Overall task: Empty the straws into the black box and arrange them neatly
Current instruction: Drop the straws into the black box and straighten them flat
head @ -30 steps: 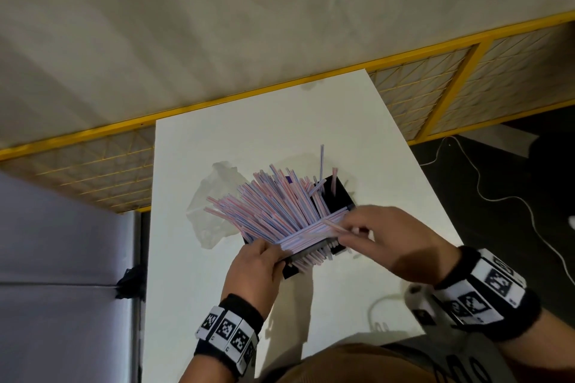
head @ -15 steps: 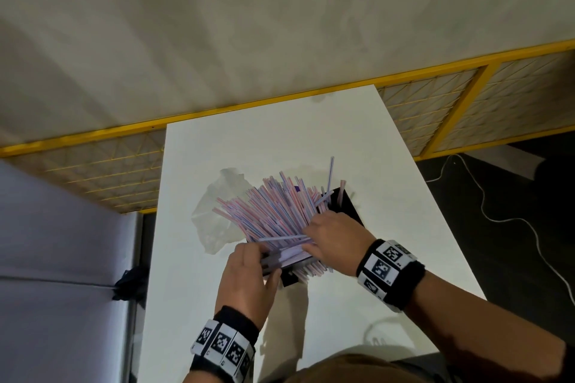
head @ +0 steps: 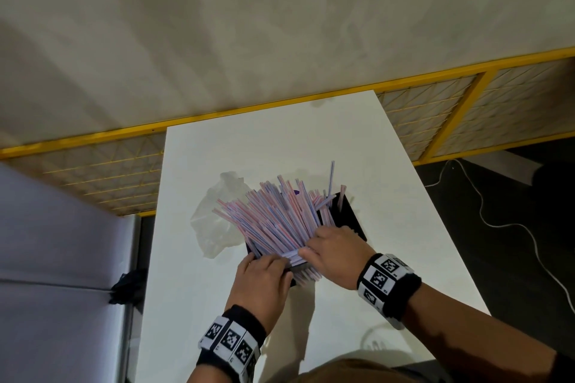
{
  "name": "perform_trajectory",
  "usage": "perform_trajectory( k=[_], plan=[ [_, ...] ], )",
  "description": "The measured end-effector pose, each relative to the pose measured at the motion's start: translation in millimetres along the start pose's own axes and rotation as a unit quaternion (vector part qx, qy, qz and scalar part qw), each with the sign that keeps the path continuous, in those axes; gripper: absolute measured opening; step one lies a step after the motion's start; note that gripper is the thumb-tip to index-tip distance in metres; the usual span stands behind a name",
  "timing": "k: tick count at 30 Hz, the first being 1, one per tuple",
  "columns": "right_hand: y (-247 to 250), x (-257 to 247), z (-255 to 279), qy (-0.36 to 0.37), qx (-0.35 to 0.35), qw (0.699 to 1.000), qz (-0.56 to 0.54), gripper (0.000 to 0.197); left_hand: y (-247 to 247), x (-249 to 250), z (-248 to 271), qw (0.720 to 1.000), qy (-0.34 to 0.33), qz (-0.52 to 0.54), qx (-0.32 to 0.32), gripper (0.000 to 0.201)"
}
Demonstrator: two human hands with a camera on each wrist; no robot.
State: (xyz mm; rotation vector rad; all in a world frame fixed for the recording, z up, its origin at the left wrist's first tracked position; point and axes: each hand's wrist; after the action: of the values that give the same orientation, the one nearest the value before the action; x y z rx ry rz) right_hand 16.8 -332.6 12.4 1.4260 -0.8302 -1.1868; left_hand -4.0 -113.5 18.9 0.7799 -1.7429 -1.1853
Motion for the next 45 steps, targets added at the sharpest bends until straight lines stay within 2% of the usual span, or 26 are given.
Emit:
perform_trajectory(
  k=[3,6,9,11,14,16,18,21,25,27,32,37,42,45],
  plan=[
    [1,2,0,-0.008,0.012,1.000,-0.021,0.061,3,-2,-2,0.999,0.009,0.048,0.012,0.026],
    [3,0,0,0.001,0.040,0.998,-0.048,0.047,10,-6,-3,0.990,0.043,0.106,0.083,0.014],
    [6,-5,4,0.016,0.052,0.995,-0.086,0.044,15,-12,-2,0.971,0.133,0.150,0.129,0.002],
    [7,-11,6,0.025,0.048,0.993,-0.105,0.043,15,-17,-3,0.951,0.211,0.180,0.136,0.013],
    [8,-22,6,0.036,0.041,0.991,-0.124,0.040,14,-23,-10,0.906,0.326,0.236,0.135,0.024],
    [6,-27,6,0.032,0.037,0.988,-0.147,0.041,11,-27,-17,0.886,0.367,0.254,0.127,0.030],
    [5,-32,5,0.021,0.033,0.984,-0.175,0.049,9,-32,-25,0.879,0.378,0.268,0.117,0.035],
    [2,-42,-6,0.005,0.031,0.976,-0.217,0.057,6,-40,-32,0.886,0.369,0.259,0.112,0.027],
    [-4,-51,-19,-0.034,0.027,0.964,-0.264,0.055,7,-46,-33,0.895,0.350,0.240,0.135,0.010],
    [-7,-51,-20,-0.045,0.038,0.960,-0.272,0.053,7,-46,-33,0.896,0.347,0.243,0.135,0.009],
    [-10,-49,-18,-0.043,0.055,0.952,-0.299,0.046,6,-40,-35,0.872,0.360,0.294,0.152,0.013],
    [-13,-51,-19,-0.052,0.054,0.957,-0.281,0.047,5,-27,-41,0.828,0.405,0.357,0.152,0.016],
    [-15,-52,-21,-0.052,0.047,0.964,-0.255,0.045,11,-20,-52,0.854,0.419,0.269,0.148,0.028],
    [-14,-51,-22,-0.050,0.037,0.965,-0.257,0.047,12,-21,-58,0.864,0.418,0.254,0.123,0.023]
  ],
)
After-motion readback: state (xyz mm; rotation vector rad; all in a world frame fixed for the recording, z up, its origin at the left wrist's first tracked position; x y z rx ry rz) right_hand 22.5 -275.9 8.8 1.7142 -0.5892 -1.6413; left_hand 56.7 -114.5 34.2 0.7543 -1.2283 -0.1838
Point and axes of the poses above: each hand's wrist, its own z-axis away from the middle knuckle, its own y-axis out of the back of the hand, x = y × z, and after that the axes turned 13 degrees about x, right-handed
